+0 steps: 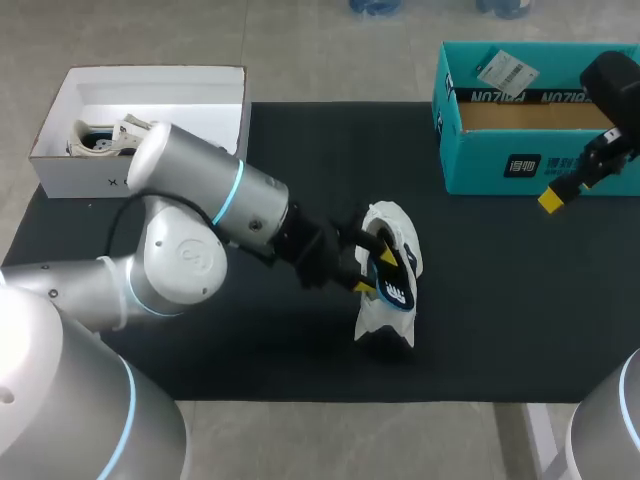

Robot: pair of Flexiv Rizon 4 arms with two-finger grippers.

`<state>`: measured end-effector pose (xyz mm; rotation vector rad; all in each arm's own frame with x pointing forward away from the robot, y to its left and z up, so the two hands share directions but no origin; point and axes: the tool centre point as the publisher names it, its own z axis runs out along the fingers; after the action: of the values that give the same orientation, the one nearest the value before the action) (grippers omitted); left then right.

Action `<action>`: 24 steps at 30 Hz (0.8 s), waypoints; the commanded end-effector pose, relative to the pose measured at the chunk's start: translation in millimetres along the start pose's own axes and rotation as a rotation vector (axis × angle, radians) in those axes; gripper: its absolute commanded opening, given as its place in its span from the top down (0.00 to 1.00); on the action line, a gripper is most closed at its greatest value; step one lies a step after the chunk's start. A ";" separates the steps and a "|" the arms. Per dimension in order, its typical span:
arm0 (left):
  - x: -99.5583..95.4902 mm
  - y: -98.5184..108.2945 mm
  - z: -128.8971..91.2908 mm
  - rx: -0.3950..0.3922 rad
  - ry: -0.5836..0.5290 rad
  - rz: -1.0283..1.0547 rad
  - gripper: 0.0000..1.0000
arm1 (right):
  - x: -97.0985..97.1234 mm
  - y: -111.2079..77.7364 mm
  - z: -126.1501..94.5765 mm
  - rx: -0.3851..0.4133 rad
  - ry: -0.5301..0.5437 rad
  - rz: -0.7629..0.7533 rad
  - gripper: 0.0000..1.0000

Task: Take the shoe out of the shoebox, open the shoe tongue, remove and reinsert the insole, then place the shoe into the shoebox

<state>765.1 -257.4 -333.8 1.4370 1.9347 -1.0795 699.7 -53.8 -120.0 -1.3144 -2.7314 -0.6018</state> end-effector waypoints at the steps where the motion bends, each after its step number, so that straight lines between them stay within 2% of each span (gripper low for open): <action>1: -1.8 -3.5 7.0 -0.006 -0.009 -0.005 0.60 | -1.1 2.3 1.0 0.005 0.001 0.001 0.00; 3: -3.2 -4.7 8.4 -0.003 -0.008 -0.002 0.82 | -1.1 2.3 1.0 0.005 0.001 0.001 0.00; 4: -3.4 -5.2 8.7 0.001 -0.005 0.002 1.00 | -1.1 2.3 1.0 0.005 0.001 0.001 0.00; 9: 2.5 -6.1 9.4 0.021 0.037 0.034 1.00 | -1.1 2.3 1.0 0.005 0.001 0.001 0.00; 18: 3.7 18.5 1.7 -0.018 0.066 0.092 1.00 | -1.1 2.3 1.0 0.005 0.001 0.001 0.00; 24: 11.4 22.9 8.7 -0.029 0.068 0.098 1.00 | -1.1 2.3 1.0 0.005 0.001 0.001 0.00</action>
<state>782.9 -251.9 -348.2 1.5568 1.8976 -0.9719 699.9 -53.7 -119.9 -1.3141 -2.7314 -0.6011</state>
